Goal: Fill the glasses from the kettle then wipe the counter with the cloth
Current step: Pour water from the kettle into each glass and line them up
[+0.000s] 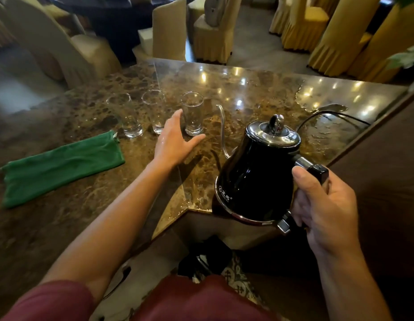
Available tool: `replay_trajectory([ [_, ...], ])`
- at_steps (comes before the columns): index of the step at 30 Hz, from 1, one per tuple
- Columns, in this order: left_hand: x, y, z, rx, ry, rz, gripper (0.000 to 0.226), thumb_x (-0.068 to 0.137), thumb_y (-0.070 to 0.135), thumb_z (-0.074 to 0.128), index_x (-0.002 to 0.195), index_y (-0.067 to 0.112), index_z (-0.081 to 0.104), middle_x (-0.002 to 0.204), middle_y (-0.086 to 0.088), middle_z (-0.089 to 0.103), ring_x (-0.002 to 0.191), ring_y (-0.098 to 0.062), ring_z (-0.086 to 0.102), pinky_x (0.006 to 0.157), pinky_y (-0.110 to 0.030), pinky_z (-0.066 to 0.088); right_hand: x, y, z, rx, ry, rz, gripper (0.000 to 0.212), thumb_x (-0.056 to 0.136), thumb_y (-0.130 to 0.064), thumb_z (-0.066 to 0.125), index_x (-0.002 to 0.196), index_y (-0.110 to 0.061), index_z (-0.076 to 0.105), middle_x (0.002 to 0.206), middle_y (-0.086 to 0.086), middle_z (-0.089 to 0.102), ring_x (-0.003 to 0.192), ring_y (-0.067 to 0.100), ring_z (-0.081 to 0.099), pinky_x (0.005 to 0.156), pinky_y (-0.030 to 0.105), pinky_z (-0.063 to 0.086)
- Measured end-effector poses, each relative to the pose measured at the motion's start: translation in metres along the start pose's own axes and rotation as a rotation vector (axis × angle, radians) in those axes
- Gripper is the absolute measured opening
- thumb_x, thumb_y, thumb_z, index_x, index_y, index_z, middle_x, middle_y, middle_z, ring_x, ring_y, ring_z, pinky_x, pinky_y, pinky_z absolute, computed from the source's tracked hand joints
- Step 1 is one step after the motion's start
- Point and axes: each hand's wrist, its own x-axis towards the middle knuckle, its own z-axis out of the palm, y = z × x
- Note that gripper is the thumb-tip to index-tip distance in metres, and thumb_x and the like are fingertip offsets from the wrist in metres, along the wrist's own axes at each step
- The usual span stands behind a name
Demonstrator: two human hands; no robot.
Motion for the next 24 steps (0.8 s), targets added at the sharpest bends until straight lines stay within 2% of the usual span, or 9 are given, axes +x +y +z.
replay_trajectory([
  [2,0.016,0.008,0.007,-0.097,0.015,-0.047,0.106,0.081,0.053,0.080,0.159,0.011,0.022,0.160,-0.012,0.038,0.147,-0.026,0.037,0.117,-0.040,0.032,-0.002,-0.002,-0.004,0.001,0.014,-0.014,0.025,0.089,-0.031,0.066,0.064,-0.031,0.064,0.042,-0.004,0.035,0.032,0.011,0.027,0.036,0.020,0.028],
  [5,0.041,0.012,0.018,-0.291,0.017,-0.191,0.115,0.077,0.056,0.083,0.161,0.015,0.015,0.162,-0.011,0.034,0.149,-0.027,0.034,0.121,-0.046,0.031,-0.006,-0.003,-0.011,-0.015,0.029,-0.030,0.025,0.088,-0.032,0.067,0.064,-0.029,0.061,0.042,-0.002,0.035,0.032,0.012,0.027,0.035,0.021,0.028],
  [7,0.059,0.008,0.025,-0.378,0.028,-0.257,0.114,0.074,0.057,0.084,0.160,0.018,0.020,0.158,-0.007,0.042,0.145,-0.026,0.040,0.119,-0.048,0.035,-0.010,-0.005,-0.016,-0.024,0.036,-0.039,0.024,0.086,-0.035,0.069,0.066,-0.025,0.059,0.043,0.001,0.034,0.033,0.015,0.026,0.035,0.023,0.027],
  [9,0.074,0.004,0.030,-0.410,0.038,-0.272,0.102,0.073,0.055,0.086,0.153,0.019,0.034,0.144,-0.003,0.054,0.135,-0.023,0.050,0.116,-0.046,0.040,-0.012,-0.004,-0.021,-0.039,0.045,-0.039,0.026,0.086,-0.035,0.069,0.069,-0.019,0.057,0.045,0.002,0.034,0.033,0.014,0.027,0.035,0.023,0.028],
  [11,0.082,0.002,0.032,-0.419,0.046,-0.244,0.084,0.074,0.052,0.086,0.140,0.019,0.046,0.128,0.000,0.061,0.121,-0.019,0.059,0.108,-0.043,0.048,-0.014,-0.005,-0.024,-0.053,0.043,-0.042,0.028,0.086,-0.034,0.069,0.073,-0.014,0.055,0.045,0.003,0.034,0.033,0.014,0.027,0.035,0.023,0.029],
  [14,0.075,0.006,0.029,-0.361,0.017,-0.127,0.071,0.076,0.047,0.086,0.131,0.017,0.053,0.119,0.002,0.064,0.109,-0.013,0.064,0.092,-0.022,0.052,-0.016,-0.006,-0.028,-0.075,0.037,-0.058,0.032,0.086,-0.034,0.069,0.074,-0.009,0.054,0.046,0.003,0.034,0.034,0.015,0.027,0.035,0.023,0.028],
  [18,0.043,0.007,0.022,-0.379,-0.020,-0.014,0.066,0.074,0.051,0.087,0.124,0.020,0.057,0.114,0.001,0.070,0.101,-0.010,0.069,0.093,-0.030,0.057,-0.014,-0.010,-0.030,-0.094,0.012,-0.074,0.029,0.086,-0.035,0.070,0.069,-0.016,0.056,0.046,-0.001,0.037,0.034,0.016,0.028,0.035,0.027,0.026],
  [21,0.011,0.003,0.012,-0.398,-0.122,0.055,0.059,0.078,0.038,0.086,0.125,0.017,0.057,0.113,0.001,0.070,0.100,-0.009,0.071,0.086,-0.023,0.058,-0.011,-0.014,-0.032,-0.101,-0.022,-0.084,0.026,0.085,-0.035,0.069,0.064,-0.025,0.056,0.045,-0.005,0.039,0.035,0.013,0.030,0.035,0.027,0.026],
  [24,-0.018,-0.007,0.001,-0.377,-0.188,0.086,0.057,0.078,0.033,0.087,0.124,0.017,0.058,0.112,0.003,0.071,0.100,-0.007,0.072,0.088,-0.023,0.058,-0.011,-0.019,-0.036,-0.129,-0.066,-0.100,0.025,0.086,-0.033,0.068,0.063,-0.028,0.059,0.046,-0.006,0.043,0.035,0.012,0.034,0.035,0.023,0.029],
])
